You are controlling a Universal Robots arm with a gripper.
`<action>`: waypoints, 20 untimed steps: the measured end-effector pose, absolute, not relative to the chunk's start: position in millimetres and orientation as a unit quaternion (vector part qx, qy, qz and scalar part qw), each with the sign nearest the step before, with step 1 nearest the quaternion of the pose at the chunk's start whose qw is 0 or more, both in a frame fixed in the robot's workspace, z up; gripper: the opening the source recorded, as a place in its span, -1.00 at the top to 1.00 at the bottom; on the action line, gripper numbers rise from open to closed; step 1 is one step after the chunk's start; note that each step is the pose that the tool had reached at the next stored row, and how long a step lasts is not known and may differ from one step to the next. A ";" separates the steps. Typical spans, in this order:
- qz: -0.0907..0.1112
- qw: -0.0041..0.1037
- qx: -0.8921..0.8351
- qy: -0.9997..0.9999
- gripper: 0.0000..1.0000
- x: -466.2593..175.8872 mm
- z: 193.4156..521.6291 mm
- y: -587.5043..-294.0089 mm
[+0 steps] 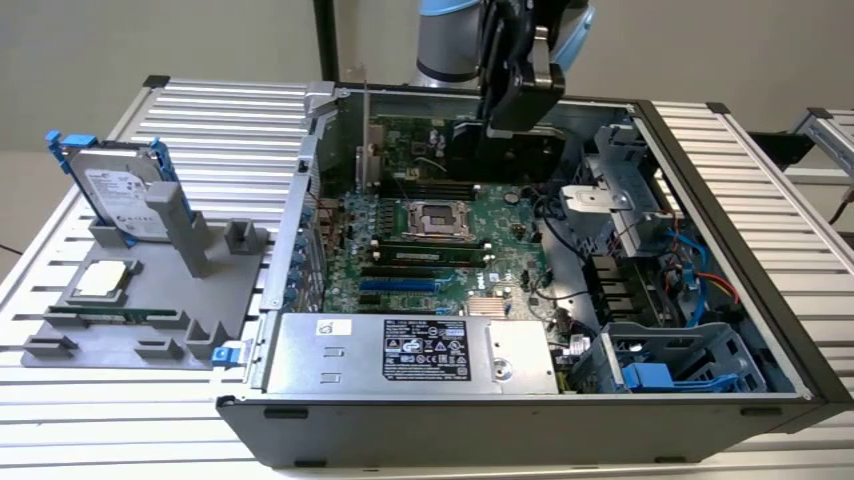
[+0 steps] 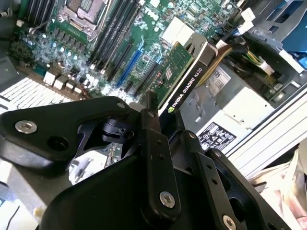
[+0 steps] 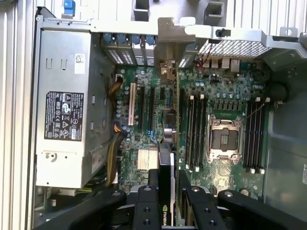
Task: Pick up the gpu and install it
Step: 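Insert the gpu into the slot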
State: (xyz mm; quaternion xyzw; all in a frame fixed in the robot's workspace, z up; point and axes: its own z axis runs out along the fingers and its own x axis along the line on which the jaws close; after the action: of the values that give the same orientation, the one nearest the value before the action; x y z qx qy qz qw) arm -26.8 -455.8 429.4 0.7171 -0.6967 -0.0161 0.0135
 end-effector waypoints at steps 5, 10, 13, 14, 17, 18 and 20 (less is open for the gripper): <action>-0.015 0.014 0.716 -0.698 1.00 -26.9 424.6 -455.3; -0.014 0.015 0.715 -0.699 1.00 -26.9 422.4 -454.9; -0.014 0.015 0.714 -0.700 1.00 -26.9 421.5 -454.7; -0.014 0.015 0.714 -0.700 1.00 -26.9 421.0 -454.6; -0.013 0.015 0.713 -0.700 1.00 -26.9 420.0 -454.5; -0.013 0.015 0.713 -0.701 1.00 -26.9 419.7 -454.5; -0.013 0.016 0.713 -0.701 1.00 -26.9 419.2 -454.4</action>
State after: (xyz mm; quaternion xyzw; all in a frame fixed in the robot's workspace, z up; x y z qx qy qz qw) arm -26.9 -454.4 419.2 0.7130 -0.7008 -0.0131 0.0156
